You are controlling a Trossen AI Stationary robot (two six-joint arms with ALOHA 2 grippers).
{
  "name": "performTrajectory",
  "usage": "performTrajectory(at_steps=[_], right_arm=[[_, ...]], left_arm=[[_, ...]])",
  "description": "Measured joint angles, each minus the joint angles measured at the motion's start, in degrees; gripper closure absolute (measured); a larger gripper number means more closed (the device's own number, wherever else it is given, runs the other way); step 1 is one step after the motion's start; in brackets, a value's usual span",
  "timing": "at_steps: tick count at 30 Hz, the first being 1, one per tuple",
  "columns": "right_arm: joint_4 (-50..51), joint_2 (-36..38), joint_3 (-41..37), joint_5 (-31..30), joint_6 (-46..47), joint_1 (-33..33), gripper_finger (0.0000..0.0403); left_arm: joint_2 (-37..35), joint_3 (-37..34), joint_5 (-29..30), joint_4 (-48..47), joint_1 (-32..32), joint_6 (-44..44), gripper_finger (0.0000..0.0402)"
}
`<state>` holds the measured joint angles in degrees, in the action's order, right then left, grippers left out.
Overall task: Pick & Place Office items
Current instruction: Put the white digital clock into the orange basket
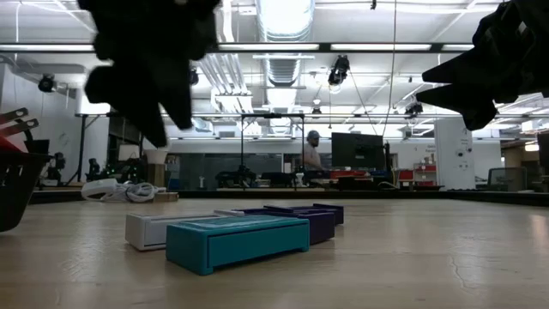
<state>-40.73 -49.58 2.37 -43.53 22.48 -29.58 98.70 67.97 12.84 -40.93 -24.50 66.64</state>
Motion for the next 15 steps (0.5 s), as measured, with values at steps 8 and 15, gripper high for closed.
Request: performTrajectory(at_steps=[8,15], right_arm=[[0.0,0.0,0.0,0.0,0.0,0.0,0.0193],[0.0,0.0,0.0,0.0,0.0,0.0,0.0193]], left_arm=[[11.7,10.6,-0.2,-0.9,0.3,-5.6,0.0144],[19.3,20.0,-2.8,-5.6,-0.2,-5.2,0.0144]])
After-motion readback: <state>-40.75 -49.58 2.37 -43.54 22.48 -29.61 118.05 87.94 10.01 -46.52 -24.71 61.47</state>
